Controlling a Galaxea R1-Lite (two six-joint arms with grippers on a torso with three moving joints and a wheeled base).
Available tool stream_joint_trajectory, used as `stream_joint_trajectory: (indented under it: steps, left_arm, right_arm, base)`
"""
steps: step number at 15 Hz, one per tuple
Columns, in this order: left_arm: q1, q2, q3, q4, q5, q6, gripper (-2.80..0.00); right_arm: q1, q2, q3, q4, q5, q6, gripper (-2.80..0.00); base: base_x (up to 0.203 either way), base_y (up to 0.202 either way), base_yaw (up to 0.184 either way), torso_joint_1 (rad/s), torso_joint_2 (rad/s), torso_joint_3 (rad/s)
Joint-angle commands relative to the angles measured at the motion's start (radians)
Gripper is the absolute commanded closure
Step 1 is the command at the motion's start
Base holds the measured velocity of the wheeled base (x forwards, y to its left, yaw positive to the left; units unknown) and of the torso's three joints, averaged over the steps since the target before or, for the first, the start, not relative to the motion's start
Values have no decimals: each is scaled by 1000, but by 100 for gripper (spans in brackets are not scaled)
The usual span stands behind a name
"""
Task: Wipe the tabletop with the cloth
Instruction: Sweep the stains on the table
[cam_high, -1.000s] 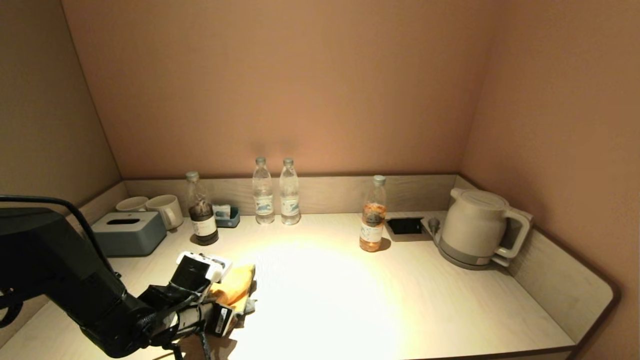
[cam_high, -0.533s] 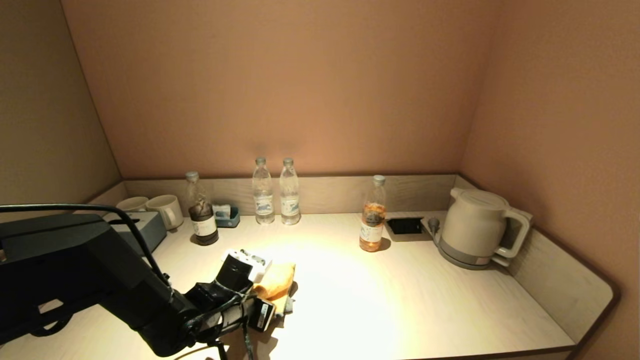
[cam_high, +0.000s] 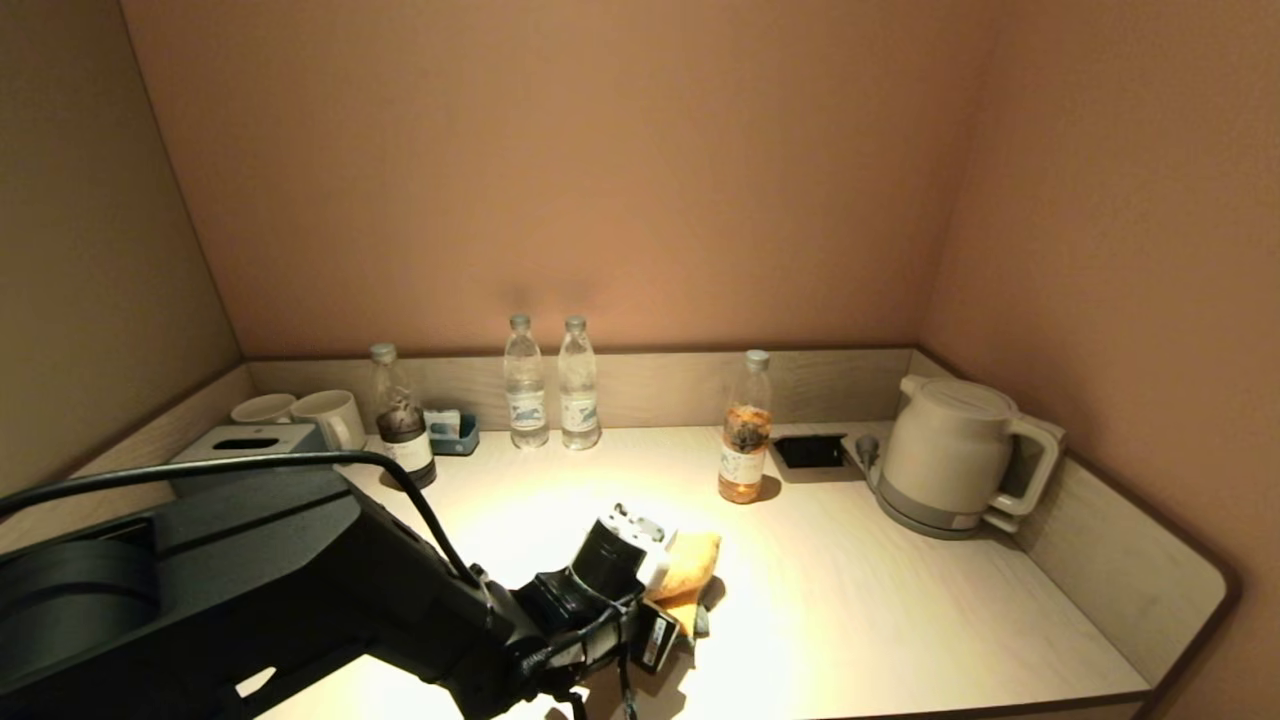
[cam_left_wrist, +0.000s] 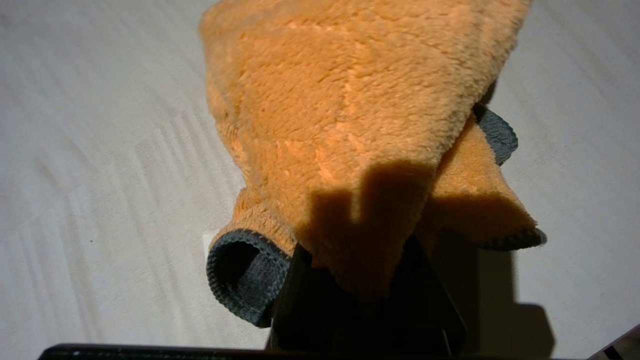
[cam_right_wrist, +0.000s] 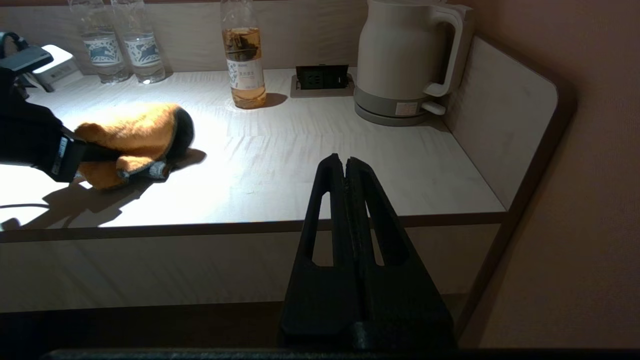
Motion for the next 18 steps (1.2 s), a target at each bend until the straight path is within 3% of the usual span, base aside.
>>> stream_joint_trajectory:
  steps: [1,3,9,14,18]
  left_arm:
    - [-19,42,-41,14,8,-2,0]
    - [-17,85,-61,30,30,3,0]
    - [94,90,-1,26,89,9,0]
    - [233,11,170,-22,113,21,0]
    - [416,-65,335,-186,113,120,0]
  right_arm:
    - [0,0,0,-1,1,0,0]
    - [0,0,0,-1,1,0,0]
    - [0,0,0,-1,1,0,0]
    - [0,0,0,-1,1,0,0]
    - [0,0,0,-1,1,0,0]
  base:
    - [0,0,0,0,0,0]
    - [0,0,0,0,0,0]
    - [0,0,0,0,0,0]
    - [0,0,0,0,0,0]
    - [0,0,0,0,0,0]
